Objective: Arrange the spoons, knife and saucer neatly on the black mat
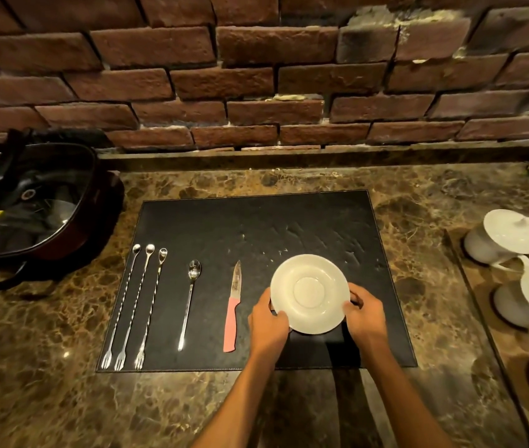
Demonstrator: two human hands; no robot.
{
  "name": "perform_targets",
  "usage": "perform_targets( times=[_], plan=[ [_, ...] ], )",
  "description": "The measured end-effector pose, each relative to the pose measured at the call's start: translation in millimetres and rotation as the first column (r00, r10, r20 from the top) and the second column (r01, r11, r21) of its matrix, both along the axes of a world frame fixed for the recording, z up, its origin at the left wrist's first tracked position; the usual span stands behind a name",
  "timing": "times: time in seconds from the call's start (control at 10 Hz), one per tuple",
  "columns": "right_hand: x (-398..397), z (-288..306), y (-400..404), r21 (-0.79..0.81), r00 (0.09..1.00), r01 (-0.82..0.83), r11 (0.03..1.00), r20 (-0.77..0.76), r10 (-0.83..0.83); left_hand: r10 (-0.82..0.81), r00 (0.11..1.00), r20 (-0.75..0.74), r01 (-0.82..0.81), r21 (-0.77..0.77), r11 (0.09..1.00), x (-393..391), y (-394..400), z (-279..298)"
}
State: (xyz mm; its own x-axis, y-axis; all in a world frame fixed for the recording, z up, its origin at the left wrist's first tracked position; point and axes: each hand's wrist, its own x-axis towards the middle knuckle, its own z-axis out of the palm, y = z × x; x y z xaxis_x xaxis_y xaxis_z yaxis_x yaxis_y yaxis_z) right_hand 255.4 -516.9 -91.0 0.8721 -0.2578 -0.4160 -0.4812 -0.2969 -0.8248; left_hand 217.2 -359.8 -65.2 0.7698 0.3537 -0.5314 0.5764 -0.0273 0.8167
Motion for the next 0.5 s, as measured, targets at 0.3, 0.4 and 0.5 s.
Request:
perform_targets(
  times=[0.3, 0.4, 0.5],
  plan=[
    [-8, 67, 12, -0.126, 0.992, -0.031, 0.992, 0.114, 0.045, -0.143, 0.987, 0.071, 0.116, 0.303, 0.946, -12, 43, 40],
    [-12, 119, 31, -0.115, 0.951, -0.082, 0.99, 0.289, 0.112, -0.132, 0.956, 0.263, 0.045, 0.312, 0.949, -13, 70, 73],
    [-23, 173, 50, -0.129, 0.876, -0.147, 0.981, 0.445, 0.189, -0.109, 0.899, 0.424, -0.013, 0.276, 0.961, -18, 94, 119]
  ],
)
